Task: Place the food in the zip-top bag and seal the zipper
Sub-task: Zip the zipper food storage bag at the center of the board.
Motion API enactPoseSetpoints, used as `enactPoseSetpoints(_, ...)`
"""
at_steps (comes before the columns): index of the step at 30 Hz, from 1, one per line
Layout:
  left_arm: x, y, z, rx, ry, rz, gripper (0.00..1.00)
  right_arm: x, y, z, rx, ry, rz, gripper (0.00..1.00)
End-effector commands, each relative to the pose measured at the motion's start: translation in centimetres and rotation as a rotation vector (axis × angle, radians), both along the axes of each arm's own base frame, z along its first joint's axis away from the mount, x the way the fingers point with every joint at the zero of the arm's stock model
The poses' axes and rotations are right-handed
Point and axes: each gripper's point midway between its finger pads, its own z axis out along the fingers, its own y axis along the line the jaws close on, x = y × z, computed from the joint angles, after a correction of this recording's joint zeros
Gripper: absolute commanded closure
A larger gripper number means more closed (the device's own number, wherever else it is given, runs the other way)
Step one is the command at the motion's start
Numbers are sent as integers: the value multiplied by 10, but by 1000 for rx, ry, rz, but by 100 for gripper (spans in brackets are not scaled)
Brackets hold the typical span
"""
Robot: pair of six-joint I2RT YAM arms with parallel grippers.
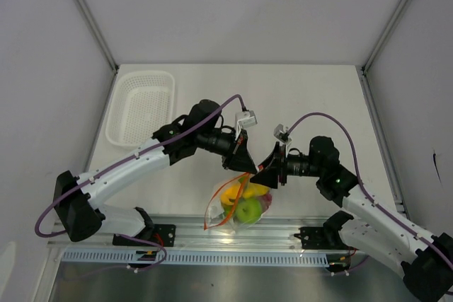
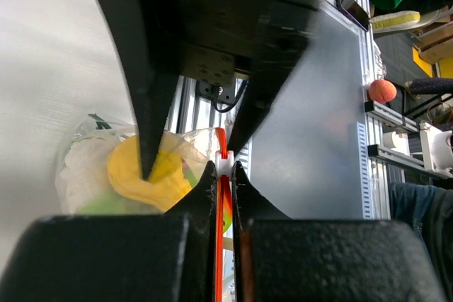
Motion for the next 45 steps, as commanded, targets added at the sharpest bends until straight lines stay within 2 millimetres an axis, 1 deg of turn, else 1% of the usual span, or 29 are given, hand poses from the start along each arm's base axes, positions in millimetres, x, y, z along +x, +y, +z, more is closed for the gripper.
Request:
enactPoseSetpoints(1, -8, 2, 19, -76, -29, -56, 99, -11, 6, 15, 72, -30, 85, 55)
enactPoseSetpoints(2, -8, 2, 18, -76, -26, -56, 99, -14, 7, 18, 88, -41, 109, 59)
enactPoseSetpoints(3, -8, 2, 17, -73, -21, -57, 99, -14, 8, 16, 85, -29, 123, 62)
enactPoseSetpoints(4, -8, 1, 18, -75, -21, -58, 100, -15, 9, 16, 86, -25, 134, 69)
enactPoseSetpoints(6, -8, 1, 18, -73, -21, -57, 99, -15, 11, 15, 92, -10, 148, 81)
enactPoseSetpoints(7, -7, 2, 18, -72, -21, -56, 99, -15, 12, 18, 103, -13, 147, 92)
enactPoseSetpoints(8, -7, 2, 18, -71, -20, -54, 99, -14, 12, 18, 104, -12, 141, 98)
enactPoseSetpoints(9, -6, 2, 17, -69, -18, -53, 99, -13, 12, 19, 108, -16, 131, 100)
enactPoseSetpoints(10, -5, 2, 14, -60, -13, -49, 99, -12, 11, 21, 113, -23, 126, 100)
enactPoseSetpoints(11, -4, 2, 15, -60, -19, -44, 99, -13, 11, 22, 114, -18, 126, 100)
enactPoseSetpoints(12, 0, 3, 12, -42, -20, -21, 95, -12, 11, 24, 117, -19, 117, 100)
enactPoseSetpoints(13, 4, 2, 8, -26, -21, -4, 86, -11, 11, 24, 113, -9, 110, 100)
enactPoseSetpoints(14, 5, 2, 9, -21, -28, 2, 79, -11, 10, 26, 115, -4, 106, 100)
enactPoseSetpoints(15, 8, 2, 8, -12, -39, 18, 60, -11, 9, 26, 115, -1, 91, 100)
enactPoseSetpoints(17, 13, 2, 12, -14, -67, 46, 46, -9, 8, 26, 113, 9, 61, 100)
enactPoseSetpoints(20, 24, 5, 18, -19, -143, 117, 35, -7, 4, 29, 117, 8, 19, 100)
enactPoseSetpoints(26, 39, 5, 18, -3, -194, 216, 32, -7, 4, 27, 109, 24, 15, 100)
enactPoseSetpoints(27, 43, 5, 20, -9, -210, 240, 32, -7, 4, 27, 110, 26, 18, 100)
enactPoseSetpoints(30, 44, 3, 29, -42, -229, 246, 33, -7, 5, 27, 110, 28, 22, 100)
enactPoseSetpoints(33, 41, -1, 28, -38, -220, 213, 37, -6, 5, 28, 110, 27, 19, 100)
enactPoseSetpoints(34, 37, -3, 28, -41, -211, 191, 40, -6, 5, 28, 108, 30, 19, 100)
enactPoseSetpoints(37, 30, -6, 26, -48, -201, 157, 45, -5, 6, 27, 103, 33, 17, 100)
enactPoseSetpoints(45, 15, -9, 21, -47, -168, 82, 50, -4, 6, 26, 101, 35, 13, 100)
